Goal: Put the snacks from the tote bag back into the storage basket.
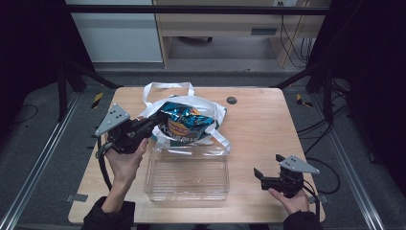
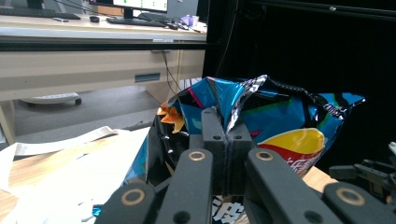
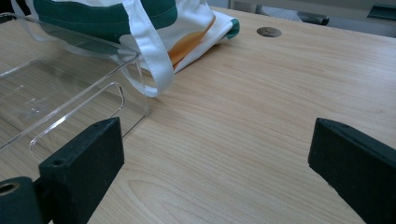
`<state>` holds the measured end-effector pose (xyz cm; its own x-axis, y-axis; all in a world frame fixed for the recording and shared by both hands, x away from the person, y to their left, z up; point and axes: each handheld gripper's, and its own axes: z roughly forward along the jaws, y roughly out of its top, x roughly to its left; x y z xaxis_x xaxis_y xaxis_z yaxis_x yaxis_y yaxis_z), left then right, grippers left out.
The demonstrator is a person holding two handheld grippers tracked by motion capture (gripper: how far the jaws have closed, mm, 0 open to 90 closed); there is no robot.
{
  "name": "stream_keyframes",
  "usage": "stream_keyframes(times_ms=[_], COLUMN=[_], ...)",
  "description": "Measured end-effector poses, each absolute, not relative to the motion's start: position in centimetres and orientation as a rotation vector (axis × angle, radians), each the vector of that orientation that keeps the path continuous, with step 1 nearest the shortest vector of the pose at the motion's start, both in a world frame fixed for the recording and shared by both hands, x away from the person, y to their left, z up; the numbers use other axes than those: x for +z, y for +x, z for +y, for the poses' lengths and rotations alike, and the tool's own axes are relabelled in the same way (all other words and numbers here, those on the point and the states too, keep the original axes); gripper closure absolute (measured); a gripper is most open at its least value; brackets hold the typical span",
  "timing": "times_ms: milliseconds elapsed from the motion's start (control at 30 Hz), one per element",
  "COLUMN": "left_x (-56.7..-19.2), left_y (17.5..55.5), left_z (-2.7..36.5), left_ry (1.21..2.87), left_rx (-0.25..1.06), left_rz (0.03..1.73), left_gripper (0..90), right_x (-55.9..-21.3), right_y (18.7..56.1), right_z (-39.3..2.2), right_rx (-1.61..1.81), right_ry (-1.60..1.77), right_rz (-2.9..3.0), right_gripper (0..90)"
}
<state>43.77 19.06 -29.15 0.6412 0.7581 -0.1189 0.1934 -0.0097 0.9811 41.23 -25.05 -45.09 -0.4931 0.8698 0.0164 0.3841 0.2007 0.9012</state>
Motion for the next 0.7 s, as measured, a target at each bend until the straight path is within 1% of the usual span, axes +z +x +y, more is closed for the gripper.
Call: stream_keyframes(times_ms=[333,700], left_x=[-30.2,-31.7], left_y=[41.3,39.5], left_z=[19.3,19.0], left_ry=[1.573,1.609], left_rx=[0.526,0.510], left_rz=[0.799,0.798], left_gripper=[89.9,89.9], right_x=[-45.1,-45.1], right_y=[41.2,41.2], right_z=[-25.0,-25.0], right_rx=[1.252,1.252], right_ry=[1.163,1.167], right_rz=[1.975,1.975], right_gripper=[3.9,3.9])
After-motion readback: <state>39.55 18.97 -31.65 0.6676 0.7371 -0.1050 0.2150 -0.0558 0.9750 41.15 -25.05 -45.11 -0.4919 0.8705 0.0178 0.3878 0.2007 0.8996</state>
